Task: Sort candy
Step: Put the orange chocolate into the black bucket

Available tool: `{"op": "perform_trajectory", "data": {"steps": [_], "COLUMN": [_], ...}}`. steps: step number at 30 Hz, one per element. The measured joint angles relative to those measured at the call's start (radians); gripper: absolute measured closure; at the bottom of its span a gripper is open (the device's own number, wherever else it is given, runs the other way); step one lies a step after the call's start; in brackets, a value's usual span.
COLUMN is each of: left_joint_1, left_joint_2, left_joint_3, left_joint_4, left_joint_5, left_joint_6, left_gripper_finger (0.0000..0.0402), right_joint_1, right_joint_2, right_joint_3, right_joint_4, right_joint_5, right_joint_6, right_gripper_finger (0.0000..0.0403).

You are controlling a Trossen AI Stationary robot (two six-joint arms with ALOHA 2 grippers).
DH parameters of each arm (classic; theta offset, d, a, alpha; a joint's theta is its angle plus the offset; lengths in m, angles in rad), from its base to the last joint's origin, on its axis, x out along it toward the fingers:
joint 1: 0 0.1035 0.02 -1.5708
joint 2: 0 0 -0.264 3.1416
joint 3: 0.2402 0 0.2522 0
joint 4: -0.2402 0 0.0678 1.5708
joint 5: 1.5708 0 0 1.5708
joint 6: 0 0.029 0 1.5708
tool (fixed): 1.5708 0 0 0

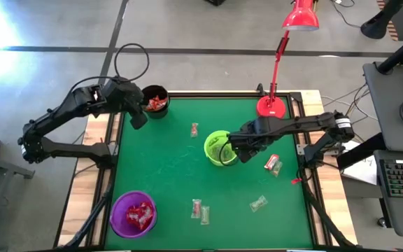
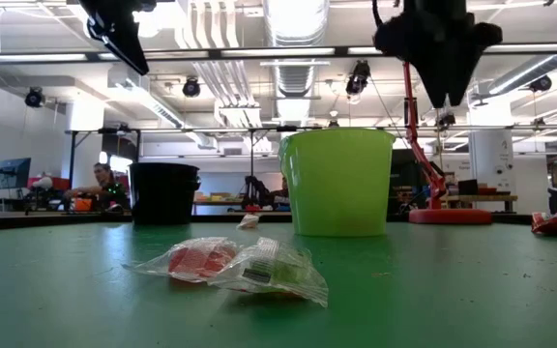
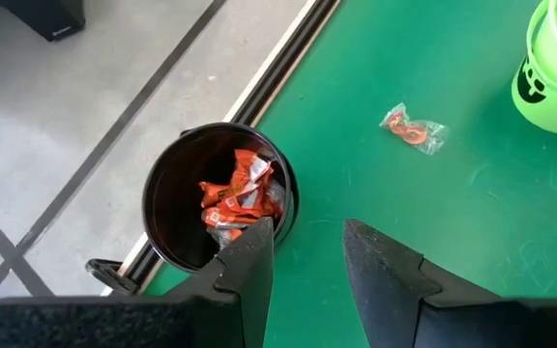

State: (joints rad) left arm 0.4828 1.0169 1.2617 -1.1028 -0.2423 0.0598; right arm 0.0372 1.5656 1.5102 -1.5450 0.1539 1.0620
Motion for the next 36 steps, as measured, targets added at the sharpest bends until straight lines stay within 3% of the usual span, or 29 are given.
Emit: {"op": "perform_trajectory", "data": {"steps": [12,18,28,36], "left_joint_1": [-0.004,-0.004,-0.003,-0.003], "left_joint_2": [-0.005,-0.004,-0.004,-0.004], "left_joint_3": [-0.002,-0.002,-0.002,-0.002], "left_joint_4": [-0.021,-0.022,-0.022,-0.020], "left_joint_5": [0.025,0.025,0.025,0.025], "left_joint_6": [0.003,0.009,0.009,0.009], "left_gripper_finger": [0.0290,0.0290,0.0290,0.0290], "right_joint_1": [0.000,0.000,0.000,0.012], "right_joint_2": [-0.023,-0.094,-0.321,-0.333], "right_joint_3": [-0.277,-0.368,-0.581,-0.660], "right_joint_4": [0.010,0.053,0.263,0.361], "right_joint_5": [0.039,0.024,0.021,-0.028], "right_joint_6": [0.452,0.512,0.699,0.708], "right_gripper_finger": [0.0219,0.0219,0.0232,0.0229]}}
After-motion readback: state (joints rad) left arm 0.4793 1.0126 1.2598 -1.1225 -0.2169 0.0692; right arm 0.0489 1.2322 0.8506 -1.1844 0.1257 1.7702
